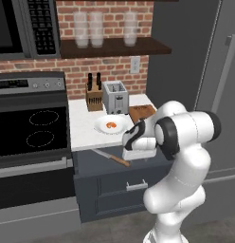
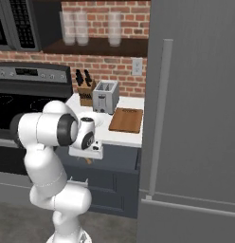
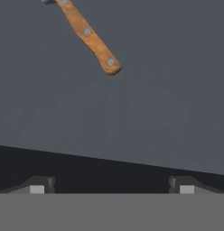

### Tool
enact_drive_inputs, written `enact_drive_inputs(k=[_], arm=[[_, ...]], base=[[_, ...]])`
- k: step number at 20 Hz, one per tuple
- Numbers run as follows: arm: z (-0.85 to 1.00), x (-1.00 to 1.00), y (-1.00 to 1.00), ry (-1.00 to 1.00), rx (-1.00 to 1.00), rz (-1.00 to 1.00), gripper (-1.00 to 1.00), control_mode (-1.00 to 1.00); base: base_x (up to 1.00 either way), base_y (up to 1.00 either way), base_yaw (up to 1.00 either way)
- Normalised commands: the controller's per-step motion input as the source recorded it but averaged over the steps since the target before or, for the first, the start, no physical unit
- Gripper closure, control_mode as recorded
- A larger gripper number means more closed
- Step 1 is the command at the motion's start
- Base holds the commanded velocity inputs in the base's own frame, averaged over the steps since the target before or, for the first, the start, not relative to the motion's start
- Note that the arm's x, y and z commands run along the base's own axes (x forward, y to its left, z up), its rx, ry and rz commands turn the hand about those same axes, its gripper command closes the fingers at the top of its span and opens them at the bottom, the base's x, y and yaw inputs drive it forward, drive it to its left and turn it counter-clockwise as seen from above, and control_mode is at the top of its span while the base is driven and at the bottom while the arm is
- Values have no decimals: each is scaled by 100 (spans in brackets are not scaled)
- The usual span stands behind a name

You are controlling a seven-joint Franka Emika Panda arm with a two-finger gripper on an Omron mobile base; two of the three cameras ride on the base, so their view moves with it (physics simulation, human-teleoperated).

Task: Pick up the knife from the drawer and place it on the cutting board. Then place the meat from the plate to the cutting board.

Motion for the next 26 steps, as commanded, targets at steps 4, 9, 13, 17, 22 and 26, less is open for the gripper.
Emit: enact_drive_inputs(k=[4, 9, 13, 17, 22, 26], arm=[[-33, 0, 0, 0, 0, 1, -100, -100], [-23, -20, -1, 0, 3, 4, -100, -100], [-4, -75, 0, 0, 6, 1, -100, -100], [1, -100, 0, 0, 6, 0, -100, -100], [0, -100, 0, 4, 1, 0, -100, -100], [0, -100, 0, 11, 0, 0, -100, -100]], base=[[0, 0, 0], [0, 0, 0], [0, 0, 0], [0, 0, 0], [0, 0, 0], [0, 0, 0]])
